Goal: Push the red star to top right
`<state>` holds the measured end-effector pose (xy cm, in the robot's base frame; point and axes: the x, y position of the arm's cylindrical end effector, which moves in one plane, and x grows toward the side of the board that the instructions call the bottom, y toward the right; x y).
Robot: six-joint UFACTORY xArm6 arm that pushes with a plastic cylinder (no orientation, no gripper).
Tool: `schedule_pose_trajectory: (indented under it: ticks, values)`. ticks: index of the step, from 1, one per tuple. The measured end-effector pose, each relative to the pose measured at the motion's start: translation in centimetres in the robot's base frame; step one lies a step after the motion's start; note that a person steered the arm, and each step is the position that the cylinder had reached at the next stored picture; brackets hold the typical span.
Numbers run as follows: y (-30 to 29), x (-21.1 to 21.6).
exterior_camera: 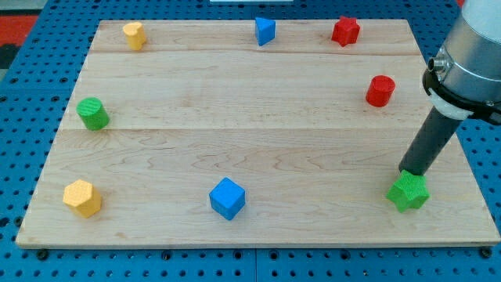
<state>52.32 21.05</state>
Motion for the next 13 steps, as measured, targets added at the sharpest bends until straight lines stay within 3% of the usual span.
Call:
schedule_pose_trajectory:
  ticks: [3, 4, 6, 7, 9, 11, 12, 13]
  values:
    - [0.0, -0.5]
    - [1.2, -2.9]
    - [9.0, -14.6]
    - [8.1, -19.1]
    - [-3.1, -21.3]
    - [-12.4, -27.1]
    - [-14.2, -29.3]
    - [-9.5, -30.1]
